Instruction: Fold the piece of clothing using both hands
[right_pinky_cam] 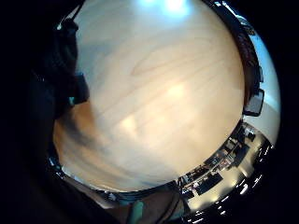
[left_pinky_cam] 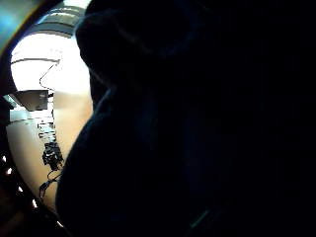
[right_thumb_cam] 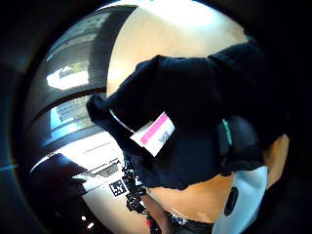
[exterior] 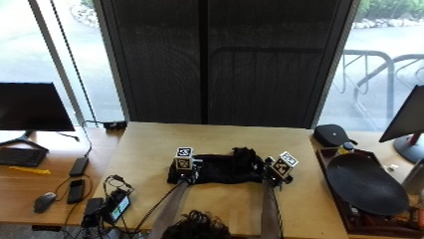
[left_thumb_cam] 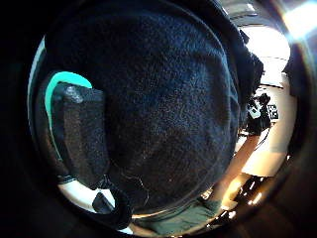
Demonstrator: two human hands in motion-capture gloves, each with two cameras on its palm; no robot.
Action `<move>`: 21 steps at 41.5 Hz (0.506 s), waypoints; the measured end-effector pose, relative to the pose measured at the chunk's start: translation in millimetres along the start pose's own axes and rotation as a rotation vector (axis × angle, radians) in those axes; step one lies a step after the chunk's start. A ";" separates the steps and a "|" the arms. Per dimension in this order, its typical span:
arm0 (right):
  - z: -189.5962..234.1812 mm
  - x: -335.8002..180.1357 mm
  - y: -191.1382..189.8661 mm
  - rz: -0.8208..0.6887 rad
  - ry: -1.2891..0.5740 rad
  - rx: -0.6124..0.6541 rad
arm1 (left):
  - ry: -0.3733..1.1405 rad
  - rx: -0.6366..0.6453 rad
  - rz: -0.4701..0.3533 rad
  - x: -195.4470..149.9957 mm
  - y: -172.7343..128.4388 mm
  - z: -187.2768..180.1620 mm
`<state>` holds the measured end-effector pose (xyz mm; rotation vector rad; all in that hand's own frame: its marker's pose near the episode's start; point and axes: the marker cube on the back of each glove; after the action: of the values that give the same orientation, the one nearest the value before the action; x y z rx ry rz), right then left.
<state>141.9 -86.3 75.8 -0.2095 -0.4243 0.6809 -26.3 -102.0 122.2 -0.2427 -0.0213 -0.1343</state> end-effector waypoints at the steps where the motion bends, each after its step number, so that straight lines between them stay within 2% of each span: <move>1: 0.4 1.4 3.1 0.028 0.028 -0.021 | 0.014 0.005 0.018 2.9 -0.8 0.1; 4: -2.0 5.5 6.3 0.096 0.099 -0.034 | 0.019 0.059 0.045 6.9 -8.3 -1.0; 8: -12.7 6.2 -6.6 0.139 0.139 0.063 | -0.048 0.186 0.008 6.8 -25.9 -4.9; 13: -30.4 8.9 -12.4 0.115 0.080 0.066 | 0.012 0.022 0.031 32.8 -8.3 0.0; 17: -52.3 10.5 -24.4 0.054 -0.042 0.189 | -0.001 0.022 0.021 47.4 -10.7 -0.5; 21: -72.1 0.7 -26.5 -0.122 -0.232 0.264 | -0.013 0.028 0.011 59.8 -14.4 -0.9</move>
<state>189.4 -109.5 20.1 0.1458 -0.5594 0.6365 31.0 -123.9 127.0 -0.2163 -0.0350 -0.1217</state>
